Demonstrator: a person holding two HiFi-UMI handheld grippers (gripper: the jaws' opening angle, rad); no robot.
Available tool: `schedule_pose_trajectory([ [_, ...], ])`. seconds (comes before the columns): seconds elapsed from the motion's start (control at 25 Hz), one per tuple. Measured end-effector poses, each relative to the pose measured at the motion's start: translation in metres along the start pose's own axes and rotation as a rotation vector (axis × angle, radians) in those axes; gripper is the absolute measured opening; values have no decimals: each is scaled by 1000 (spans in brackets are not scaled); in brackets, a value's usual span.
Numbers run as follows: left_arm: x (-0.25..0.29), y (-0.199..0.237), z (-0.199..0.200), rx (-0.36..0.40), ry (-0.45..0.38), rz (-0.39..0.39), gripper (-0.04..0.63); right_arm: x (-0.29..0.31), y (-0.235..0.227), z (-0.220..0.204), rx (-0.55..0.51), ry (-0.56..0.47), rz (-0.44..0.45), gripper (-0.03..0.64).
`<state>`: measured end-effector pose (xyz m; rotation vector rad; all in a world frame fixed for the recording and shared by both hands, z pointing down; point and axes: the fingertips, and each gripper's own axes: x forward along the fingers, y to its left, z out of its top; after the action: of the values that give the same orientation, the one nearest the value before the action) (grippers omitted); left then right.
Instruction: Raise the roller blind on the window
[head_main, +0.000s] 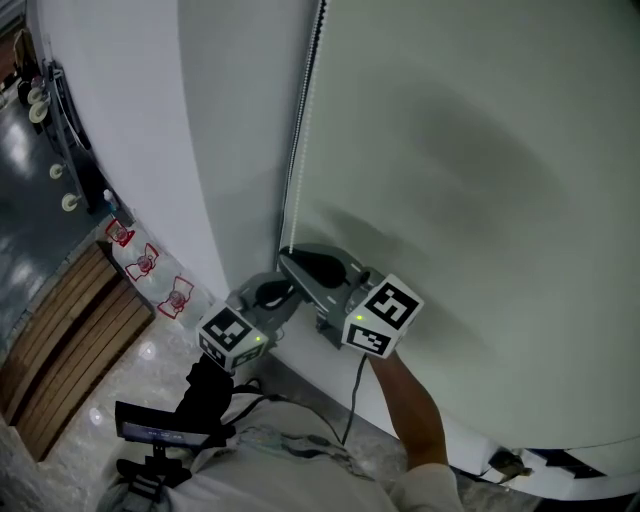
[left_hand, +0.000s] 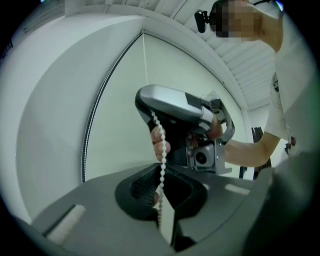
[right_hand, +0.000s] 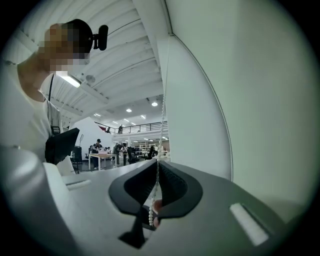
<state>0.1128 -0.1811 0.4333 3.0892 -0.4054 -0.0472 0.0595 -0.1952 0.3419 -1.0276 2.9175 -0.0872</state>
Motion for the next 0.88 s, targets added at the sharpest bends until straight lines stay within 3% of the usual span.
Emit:
schedule_pose_trajectory([
  [0.12,1,0,-13,18,43,-2,-2,-1,-3,-18,29,16,-8,14],
  [0.24,2,-3,-14,10,28,-16,-2,-5,-3,-13,44,8,14,15],
  [0.4,3,-6,-4,10,8,-23,-2,-3,0,-2,-42,8,19,23],
  [0.52,3,-8,-1,8,0,-27,-2,-3,0,25,-13,-56,55,131],
  [0.88,7,-12,-4,6,-3,-39,-2,14,-25,124,-107,-158,65,143],
])
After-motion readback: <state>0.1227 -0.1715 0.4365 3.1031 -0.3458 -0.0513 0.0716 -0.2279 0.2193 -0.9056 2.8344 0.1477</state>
